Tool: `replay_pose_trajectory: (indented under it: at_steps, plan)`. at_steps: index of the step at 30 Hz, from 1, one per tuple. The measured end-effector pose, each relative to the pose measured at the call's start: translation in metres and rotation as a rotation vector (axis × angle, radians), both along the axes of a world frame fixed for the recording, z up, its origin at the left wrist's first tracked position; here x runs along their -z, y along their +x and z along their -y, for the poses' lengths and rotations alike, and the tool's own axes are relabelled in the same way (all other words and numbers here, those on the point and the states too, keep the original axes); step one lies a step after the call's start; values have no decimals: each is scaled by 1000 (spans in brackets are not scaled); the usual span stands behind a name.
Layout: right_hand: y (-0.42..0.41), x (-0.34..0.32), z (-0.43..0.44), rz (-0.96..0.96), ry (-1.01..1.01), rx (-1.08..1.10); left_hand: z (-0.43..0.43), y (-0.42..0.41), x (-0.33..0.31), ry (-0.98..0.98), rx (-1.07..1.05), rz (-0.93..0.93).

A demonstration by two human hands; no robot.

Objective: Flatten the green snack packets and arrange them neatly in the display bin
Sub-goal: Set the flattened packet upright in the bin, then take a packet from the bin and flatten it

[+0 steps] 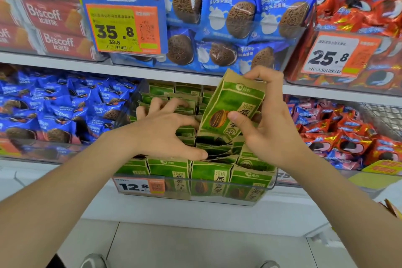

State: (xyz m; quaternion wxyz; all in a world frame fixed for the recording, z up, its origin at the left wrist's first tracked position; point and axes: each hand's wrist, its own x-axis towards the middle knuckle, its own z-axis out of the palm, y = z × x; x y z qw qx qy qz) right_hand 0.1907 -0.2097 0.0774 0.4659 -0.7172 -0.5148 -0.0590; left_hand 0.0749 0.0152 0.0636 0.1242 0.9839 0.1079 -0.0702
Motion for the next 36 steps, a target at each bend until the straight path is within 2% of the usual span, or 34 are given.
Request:
replay_pose_trajectory:
  at_steps: [4, 8, 10, 14, 19, 23, 25, 28, 32, 34, 36]
  plan:
    - [0, 11, -10, 175, -105, 17, 1, 4, 2, 61, -2, -58]
    - [-3, 13, -24, 331, -72, 72, 3, 8, -3, 117, 10, -190]
    - [2, 11, -26, 308, -111, 71, 3, 10, -4, 138, 14, -211]
    - [19, 12, -26, 238, -370, 146, 2, 9, 0, 133, 43, -138]
    - [16, 17, -36, 356, -327, 136, 4, 6, 4, 126, 31, -84]
    - [19, 22, -49, 339, -624, 138, 5, 5, 5, 121, 30, -38]
    - [17, 21, -50, 311, -606, 135, 5, 4, 3, 118, 33, -32]
    - [7, 6, -38, 148, -489, 10, 5, 1, 0, 85, 47, -54]
    - [-1, -10, -17, 103, -772, -66, 6, -7, -3, 35, 58, -58]
    - [1, -9, -15, 164, -766, -39, 9, -11, -2, 49, 72, -43]
    - [1, -3, -20, 303, -710, 15, 13, -15, 0, 75, 83, 17]
